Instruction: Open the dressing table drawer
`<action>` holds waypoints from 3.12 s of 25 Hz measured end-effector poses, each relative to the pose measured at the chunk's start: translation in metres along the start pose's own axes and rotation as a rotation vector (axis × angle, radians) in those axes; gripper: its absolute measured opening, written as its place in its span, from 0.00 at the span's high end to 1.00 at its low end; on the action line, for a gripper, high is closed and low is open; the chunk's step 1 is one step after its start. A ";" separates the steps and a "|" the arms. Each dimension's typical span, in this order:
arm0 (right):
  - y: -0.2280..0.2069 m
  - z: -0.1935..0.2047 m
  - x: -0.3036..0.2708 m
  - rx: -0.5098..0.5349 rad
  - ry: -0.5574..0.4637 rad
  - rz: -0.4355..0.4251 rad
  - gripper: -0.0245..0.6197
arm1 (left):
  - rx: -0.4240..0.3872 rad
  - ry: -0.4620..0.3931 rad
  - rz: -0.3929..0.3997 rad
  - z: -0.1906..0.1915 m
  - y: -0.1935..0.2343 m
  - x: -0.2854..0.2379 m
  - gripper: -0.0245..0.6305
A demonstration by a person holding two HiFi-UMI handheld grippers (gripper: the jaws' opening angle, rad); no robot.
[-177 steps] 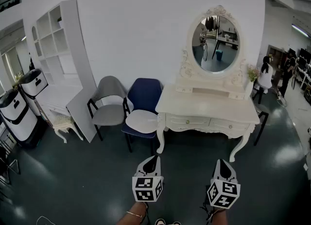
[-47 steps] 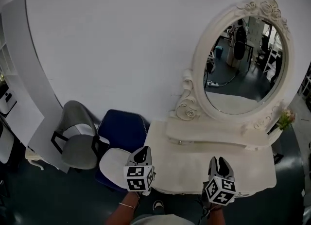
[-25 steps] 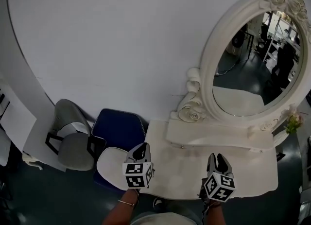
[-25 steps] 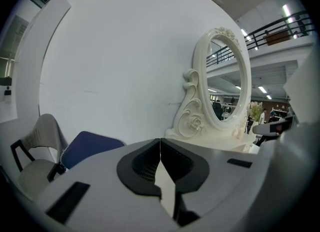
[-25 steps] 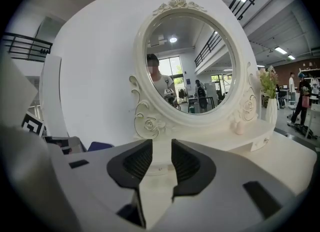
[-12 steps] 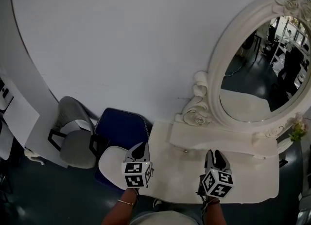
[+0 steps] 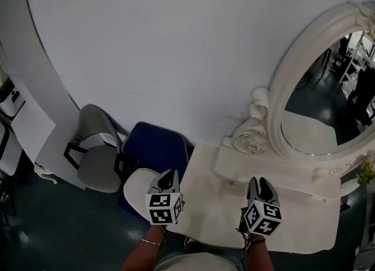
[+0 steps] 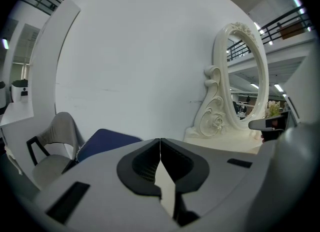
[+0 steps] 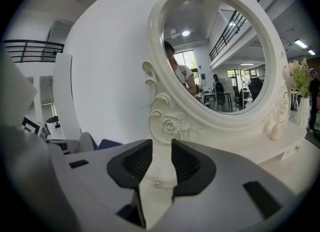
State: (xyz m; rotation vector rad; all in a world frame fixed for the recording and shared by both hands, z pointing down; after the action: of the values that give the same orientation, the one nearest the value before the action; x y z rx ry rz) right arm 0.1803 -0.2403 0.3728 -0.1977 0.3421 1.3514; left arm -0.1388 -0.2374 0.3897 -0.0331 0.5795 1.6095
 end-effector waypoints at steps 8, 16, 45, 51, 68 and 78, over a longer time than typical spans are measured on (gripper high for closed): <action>0.018 0.004 -0.022 0.021 0.039 -0.057 0.77 | 0.021 0.019 -0.075 0.008 0.023 0.009 0.93; 0.027 0.029 -0.033 0.010 0.119 -0.065 0.77 | 0.034 0.081 -0.114 0.029 0.040 0.009 0.93; 0.046 0.125 -0.074 -0.033 0.328 -0.082 0.76 | 0.079 0.258 -0.207 0.104 0.087 0.000 0.93; 0.047 0.126 -0.083 -0.022 0.342 -0.072 0.76 | 0.085 0.271 -0.215 0.106 0.092 -0.001 0.93; 0.050 0.125 -0.101 -0.025 0.348 -0.042 0.75 | 0.084 0.295 -0.242 0.109 0.104 0.002 0.93; 0.051 0.124 -0.104 -0.021 0.350 -0.015 0.79 | 0.090 0.297 -0.240 0.110 0.103 0.001 0.93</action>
State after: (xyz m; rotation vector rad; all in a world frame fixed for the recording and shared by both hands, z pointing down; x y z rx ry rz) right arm 0.1281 -0.2841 0.5282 -0.4557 0.6183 1.3050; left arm -0.2005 -0.1957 0.5204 -0.2683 0.8439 1.3521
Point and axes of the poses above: the fingertips, and each gripper's own axes: x backward along the fingers, y to its left, z out of its underside, the point moved 10 cm from there along x, backward along the fingers, and after that the axes turned 14 degrees about x, right-handed, at the moved point
